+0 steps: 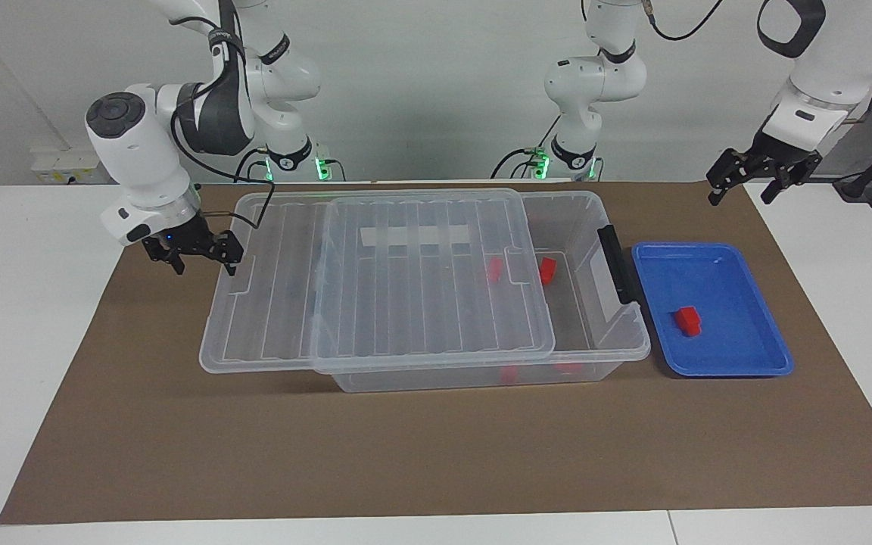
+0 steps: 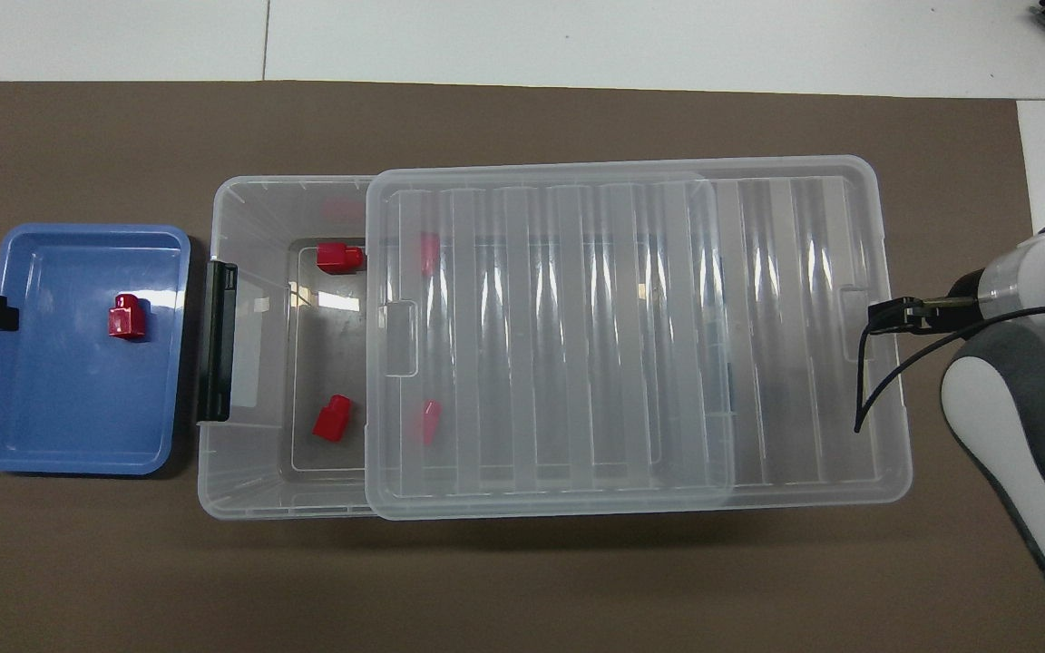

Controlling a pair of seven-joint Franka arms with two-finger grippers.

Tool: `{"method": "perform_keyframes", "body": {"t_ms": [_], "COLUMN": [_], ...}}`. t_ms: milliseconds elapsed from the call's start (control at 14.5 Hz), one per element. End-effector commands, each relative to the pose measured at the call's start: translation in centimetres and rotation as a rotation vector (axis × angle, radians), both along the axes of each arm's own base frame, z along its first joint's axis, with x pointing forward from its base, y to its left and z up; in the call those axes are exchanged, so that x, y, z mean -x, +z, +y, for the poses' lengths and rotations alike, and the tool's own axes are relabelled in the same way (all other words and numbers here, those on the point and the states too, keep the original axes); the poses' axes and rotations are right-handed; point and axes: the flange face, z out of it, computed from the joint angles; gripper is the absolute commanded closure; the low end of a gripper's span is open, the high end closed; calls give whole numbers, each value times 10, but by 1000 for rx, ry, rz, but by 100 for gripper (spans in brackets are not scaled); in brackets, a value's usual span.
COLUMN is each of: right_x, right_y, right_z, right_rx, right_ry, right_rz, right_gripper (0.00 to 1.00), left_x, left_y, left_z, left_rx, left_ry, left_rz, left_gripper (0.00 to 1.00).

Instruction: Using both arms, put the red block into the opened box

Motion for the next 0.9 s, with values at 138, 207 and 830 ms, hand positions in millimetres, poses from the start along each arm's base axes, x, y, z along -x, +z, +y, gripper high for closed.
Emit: {"method": "perform_keyframes", "body": {"t_ms": [138, 207, 830], "right_x": [6, 6, 8], "right_y": [5, 5, 5], "right_z": [-9, -14, -28], "right_rx": [11, 13, 38], "right_ry": [35, 34, 53], "right_rz": [7, 7, 12], "right_gripper": [0, 0, 0], "left_x": [-4, -8, -33], "left_y": [-44, -60, -171], "left_z": [18, 21, 24], "left_rx": [-23, -26, -22], "left_ry": [23, 25, 155], "left_rz": [-48, -61, -109], "left_gripper": [0, 0, 0]}}
